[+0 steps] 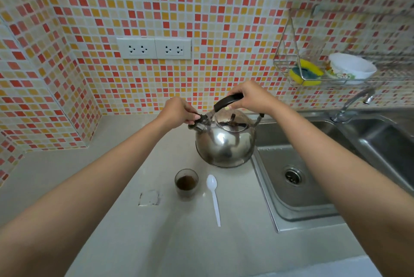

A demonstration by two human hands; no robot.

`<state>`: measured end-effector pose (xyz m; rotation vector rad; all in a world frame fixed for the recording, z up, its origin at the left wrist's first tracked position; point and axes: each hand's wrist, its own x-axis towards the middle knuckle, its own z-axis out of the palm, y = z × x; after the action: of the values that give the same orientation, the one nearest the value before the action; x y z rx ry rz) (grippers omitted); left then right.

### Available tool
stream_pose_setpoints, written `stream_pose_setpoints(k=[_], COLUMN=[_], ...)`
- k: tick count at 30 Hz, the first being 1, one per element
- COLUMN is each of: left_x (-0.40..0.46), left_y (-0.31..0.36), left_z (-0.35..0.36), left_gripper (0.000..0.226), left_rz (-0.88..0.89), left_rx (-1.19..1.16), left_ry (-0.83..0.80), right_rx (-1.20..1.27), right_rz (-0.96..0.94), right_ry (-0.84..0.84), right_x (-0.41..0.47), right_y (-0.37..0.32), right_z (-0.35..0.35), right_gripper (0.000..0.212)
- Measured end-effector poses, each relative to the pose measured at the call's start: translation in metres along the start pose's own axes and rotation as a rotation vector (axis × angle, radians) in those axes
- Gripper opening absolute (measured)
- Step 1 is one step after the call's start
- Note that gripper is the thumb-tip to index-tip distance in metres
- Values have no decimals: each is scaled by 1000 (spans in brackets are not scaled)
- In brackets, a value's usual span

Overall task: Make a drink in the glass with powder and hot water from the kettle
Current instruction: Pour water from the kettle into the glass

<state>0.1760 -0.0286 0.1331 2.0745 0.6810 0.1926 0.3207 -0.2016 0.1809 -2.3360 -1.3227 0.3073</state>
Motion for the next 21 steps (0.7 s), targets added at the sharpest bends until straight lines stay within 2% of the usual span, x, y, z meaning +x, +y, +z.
stream_pose_setpoints(k=[10,21], left_x=[60,85], left_y=[-19,-37], left_z=[20,35], left_gripper=[26,26], left_rz=[-105,-172], left_rx=[0,38], left_ry=[46,58], right_rx=[136,182], right_rz=[64,90], right_ry=[27,-1], right_x=[56,83], right_y=[40,64], right_z=[32,59], right_gripper=[29,30])
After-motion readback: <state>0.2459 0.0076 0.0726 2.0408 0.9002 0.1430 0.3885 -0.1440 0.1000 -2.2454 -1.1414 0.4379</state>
